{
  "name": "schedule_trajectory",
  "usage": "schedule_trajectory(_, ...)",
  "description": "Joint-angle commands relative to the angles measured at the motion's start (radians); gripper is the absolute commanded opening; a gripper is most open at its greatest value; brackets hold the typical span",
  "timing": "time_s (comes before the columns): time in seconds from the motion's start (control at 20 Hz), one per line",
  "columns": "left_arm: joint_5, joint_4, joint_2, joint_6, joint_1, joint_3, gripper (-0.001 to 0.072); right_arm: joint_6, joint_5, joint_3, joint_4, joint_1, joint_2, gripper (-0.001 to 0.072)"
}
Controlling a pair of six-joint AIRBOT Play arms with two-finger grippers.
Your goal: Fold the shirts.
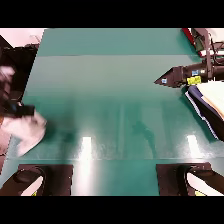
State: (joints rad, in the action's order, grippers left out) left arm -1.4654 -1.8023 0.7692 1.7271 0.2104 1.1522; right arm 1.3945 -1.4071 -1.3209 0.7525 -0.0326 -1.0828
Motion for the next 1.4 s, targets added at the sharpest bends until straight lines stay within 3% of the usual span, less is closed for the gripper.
schedule_trajectory(0.0,0.127,0.369,0.001,-0.182,0.001,0.344,0.0022,0.001,0.046,-0.001,-0.002,-0.001,0.018,0.0018)
schedule_trajectory(0.35,0.185,0.876,0.189,-0.333,0.014,0.509,0.0021,0.001,0.329,-0.001,-0.001,-0.001,0.166,0.0017)
schedule_trajectory(0.65,0.26,0.888,0.472,-0.479,0.232,0.511,0.0022,0.023,0.34,-0.002,-0.001,-0.001,0.199,0.0017)
schedule_trajectory(0.8,0.321,0.871,0.602,-0.476,0.225,0.54,0.0023,0.024,0.329,-0.002,-0.001,-0.001,0.199,0.0017)
schedule_trajectory(0.85,0.331,0.853,0.636,-0.469,0.21,0.552,0.0046,0.026,0.328,-0.002,-0.001,-0.001,0.199,0.0017)
schedule_trajectory(0.95,0.322,0.851,0.668,-0.431,0.166,0.559,0.0511,0.027,0.322,-0.002,0.001,-0.001,0.199,0.0017)
schedule_trajectory(1.05,0.253,0.852,0.666,-0.407,0.101,0.56,0.0549,0.027,0.323,-0.002,0.002,-0.001,0.199,0.0018)
schedule_trajectory(1.25,-0.075,0.851,0.658,-0.364,0.003,0.487,0.0548,0.027,0.325,-0.002,0.009,-0.001,0.199,0.0017)
schedule_trajectory(1.35,-0.005,0.869,0.593,-0.354,0.023,0.288,0.0548,0.027,0.324,-0.002,0.008,-0.001,0.193,0.0017)
